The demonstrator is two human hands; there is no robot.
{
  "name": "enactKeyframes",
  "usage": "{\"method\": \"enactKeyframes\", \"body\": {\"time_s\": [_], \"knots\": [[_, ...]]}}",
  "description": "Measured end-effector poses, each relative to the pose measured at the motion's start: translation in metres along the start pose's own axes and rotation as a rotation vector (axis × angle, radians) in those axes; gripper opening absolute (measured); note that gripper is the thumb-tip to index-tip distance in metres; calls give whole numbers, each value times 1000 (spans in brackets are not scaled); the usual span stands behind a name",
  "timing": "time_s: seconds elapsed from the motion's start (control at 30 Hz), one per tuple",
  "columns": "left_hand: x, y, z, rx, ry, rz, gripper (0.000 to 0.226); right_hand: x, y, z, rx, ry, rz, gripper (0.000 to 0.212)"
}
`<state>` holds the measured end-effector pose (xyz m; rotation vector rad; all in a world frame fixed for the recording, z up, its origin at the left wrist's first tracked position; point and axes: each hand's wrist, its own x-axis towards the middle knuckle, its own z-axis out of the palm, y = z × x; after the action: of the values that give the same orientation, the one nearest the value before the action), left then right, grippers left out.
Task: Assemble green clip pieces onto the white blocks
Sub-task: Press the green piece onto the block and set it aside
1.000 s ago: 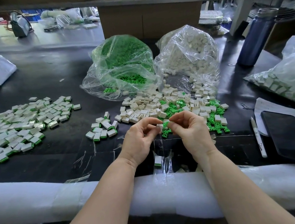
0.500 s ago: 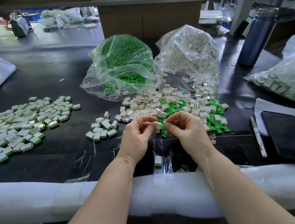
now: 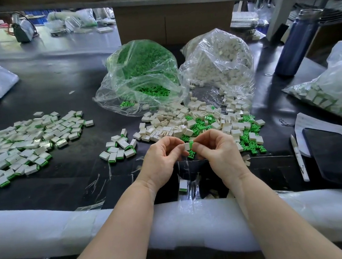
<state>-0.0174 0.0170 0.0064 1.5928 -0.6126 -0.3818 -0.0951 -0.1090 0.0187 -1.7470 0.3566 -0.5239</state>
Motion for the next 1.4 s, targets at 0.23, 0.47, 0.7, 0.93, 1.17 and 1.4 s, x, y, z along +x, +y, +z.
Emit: {"method": "enactKeyframes", "body": {"time_s": [0.23, 0.47, 0.7, 0.93, 1.17, 1.4], "knots": [[0, 0, 0, -12, 6, -8, 10, -1, -1, 0, 11, -2, -10, 13], [0, 2, 1, -15, 2, -9, 6, 0, 0, 0, 23, 0, -6, 13], [0, 2, 1, 2, -8, -18, 7, 0, 1, 0, 62, 18, 2, 14], [-1, 4, 1, 15, -14, -27, 4, 0, 2, 2, 5, -3, -32, 13], [-2, 4, 0, 38, 2, -19, 9, 0, 2, 3, 2, -44, -25, 17], [-2, 4, 0, 111, 1, -24, 17, 0, 3, 3, -22, -52, 8, 18]]}}
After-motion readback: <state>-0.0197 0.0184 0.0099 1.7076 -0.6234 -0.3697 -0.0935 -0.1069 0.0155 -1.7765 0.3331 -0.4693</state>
